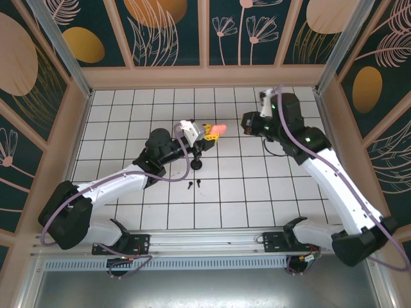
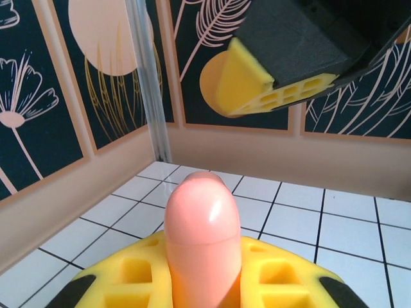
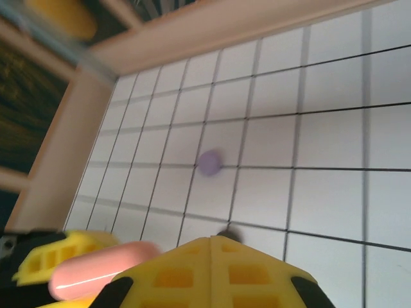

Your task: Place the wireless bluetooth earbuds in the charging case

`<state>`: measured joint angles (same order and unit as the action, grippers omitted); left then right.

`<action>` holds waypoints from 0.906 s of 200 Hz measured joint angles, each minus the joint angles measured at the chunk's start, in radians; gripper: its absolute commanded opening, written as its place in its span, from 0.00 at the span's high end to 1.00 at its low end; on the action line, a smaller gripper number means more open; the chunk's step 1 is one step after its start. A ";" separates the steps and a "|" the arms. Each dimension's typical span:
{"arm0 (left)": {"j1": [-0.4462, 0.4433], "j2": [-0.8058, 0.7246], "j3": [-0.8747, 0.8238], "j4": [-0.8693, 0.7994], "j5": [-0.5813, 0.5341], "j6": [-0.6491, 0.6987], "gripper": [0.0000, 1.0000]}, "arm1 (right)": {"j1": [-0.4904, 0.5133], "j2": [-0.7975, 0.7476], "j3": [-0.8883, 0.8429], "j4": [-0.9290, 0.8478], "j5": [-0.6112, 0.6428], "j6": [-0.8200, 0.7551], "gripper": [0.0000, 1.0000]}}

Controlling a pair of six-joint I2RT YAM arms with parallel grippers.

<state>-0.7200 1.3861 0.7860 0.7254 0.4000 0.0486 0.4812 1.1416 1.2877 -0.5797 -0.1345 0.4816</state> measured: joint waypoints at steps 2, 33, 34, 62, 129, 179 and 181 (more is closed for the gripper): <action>0.000 0.001 0.000 0.002 -0.002 -0.004 1.00 | -0.006 -0.009 -0.011 0.008 0.006 0.001 0.85; 0.000 0.050 0.000 0.019 -0.028 -0.091 1.00 | -0.023 -0.097 -0.203 0.093 0.049 0.085 0.70; 0.000 0.053 0.000 0.020 -0.029 -0.097 1.00 | -0.023 -0.098 -0.208 0.095 0.048 0.085 0.70; 0.000 0.139 -0.001 0.016 -0.075 -0.208 1.00 | -0.023 -0.121 -0.395 0.154 0.059 0.145 0.53; 0.000 0.439 0.211 -0.180 -0.149 -0.467 0.89 | 0.000 -0.192 -0.537 0.225 0.079 0.213 0.41; 0.000 0.639 0.405 -0.259 -0.169 -0.657 0.82 | 0.005 -0.232 -0.550 0.239 0.093 0.217 0.40; 0.000 0.646 0.410 -0.261 -0.170 -0.665 0.82 | 0.005 -0.234 -0.550 0.239 0.093 0.217 0.40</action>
<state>-0.7200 2.0323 1.1957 0.4641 0.2298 -0.6163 0.4862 0.9077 0.7376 -0.3408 -0.0414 0.6987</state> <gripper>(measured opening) 0.200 0.599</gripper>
